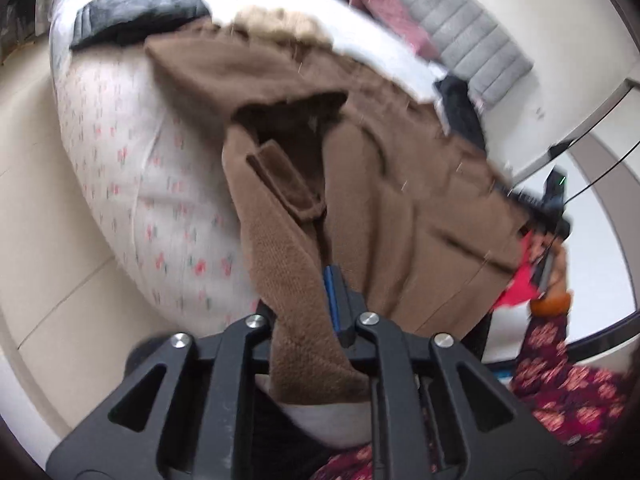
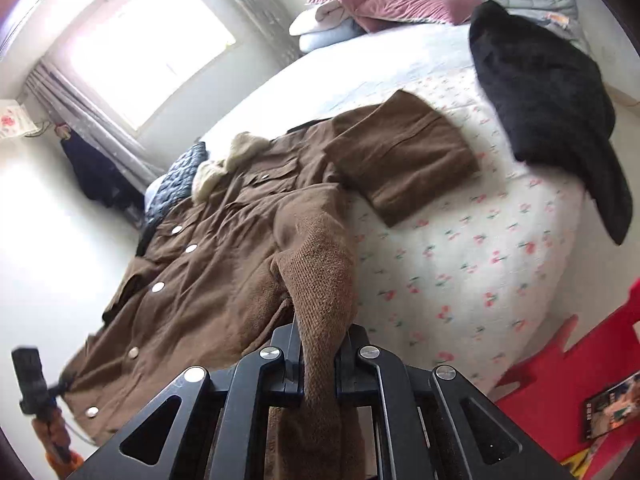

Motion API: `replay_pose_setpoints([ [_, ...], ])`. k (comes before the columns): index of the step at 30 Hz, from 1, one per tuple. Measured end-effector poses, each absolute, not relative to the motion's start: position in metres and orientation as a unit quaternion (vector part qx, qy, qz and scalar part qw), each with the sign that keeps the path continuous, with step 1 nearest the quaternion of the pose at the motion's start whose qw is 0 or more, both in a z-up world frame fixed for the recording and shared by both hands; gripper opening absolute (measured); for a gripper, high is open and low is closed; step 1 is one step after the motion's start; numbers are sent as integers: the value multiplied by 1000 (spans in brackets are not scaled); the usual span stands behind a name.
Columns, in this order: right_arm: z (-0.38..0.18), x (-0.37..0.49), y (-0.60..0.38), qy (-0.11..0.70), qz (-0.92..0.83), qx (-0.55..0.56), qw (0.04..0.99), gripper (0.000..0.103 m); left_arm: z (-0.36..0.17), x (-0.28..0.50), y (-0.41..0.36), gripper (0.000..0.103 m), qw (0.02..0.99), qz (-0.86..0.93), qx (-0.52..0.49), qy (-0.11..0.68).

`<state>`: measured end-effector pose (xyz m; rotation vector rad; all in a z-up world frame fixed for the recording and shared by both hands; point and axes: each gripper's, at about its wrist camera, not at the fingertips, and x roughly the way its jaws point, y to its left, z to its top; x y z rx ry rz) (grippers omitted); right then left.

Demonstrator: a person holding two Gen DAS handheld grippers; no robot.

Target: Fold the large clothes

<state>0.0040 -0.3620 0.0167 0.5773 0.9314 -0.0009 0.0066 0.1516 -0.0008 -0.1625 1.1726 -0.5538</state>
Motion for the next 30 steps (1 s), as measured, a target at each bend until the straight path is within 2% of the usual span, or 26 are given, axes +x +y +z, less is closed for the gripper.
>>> replay_pose_setpoints([
  [1,12,17,-363,454,-10,265,851,12,-19,4,150,26,786,-242,-48,567],
  [2,5,16,-365,471,-36,249,846,22,-34,4,151,32,781,-219,-32,583],
  [3,-1,10,-369,481,-57,239,842,28,-43,2,154,35,774,-204,-24,599],
  [5,-12,3,-375,501,-104,217,831,48,-49,-5,165,42,769,-197,-32,607],
  [6,-15,-3,-377,505,-105,217,829,51,-45,-7,173,45,777,-201,-40,595],
  [8,-15,-18,-383,502,-89,227,830,62,-34,-14,181,74,804,-197,-21,561],
  [10,-15,-27,-381,500,-77,227,832,72,-24,-20,183,86,836,-194,31,513],
  [12,-16,-41,-373,504,-71,220,832,76,-25,-26,181,86,846,-202,83,486],
  [17,-38,-66,-357,531,-33,221,818,77,-52,-26,168,86,827,-227,150,492],
  [22,-65,-71,-353,539,12,270,798,77,-73,-24,143,85,827,-231,226,460],
  [24,-77,-64,-353,538,22,300,788,77,-76,-19,142,73,832,-230,218,455],
  [26,-83,-58,-349,539,14,310,783,77,-74,-3,136,40,834,-244,186,458],
  [28,-77,-52,-344,524,15,317,790,77,-67,12,128,29,837,-255,163,456],
  [30,-61,-44,-339,494,32,327,805,77,-51,27,115,29,857,-244,167,423],
])
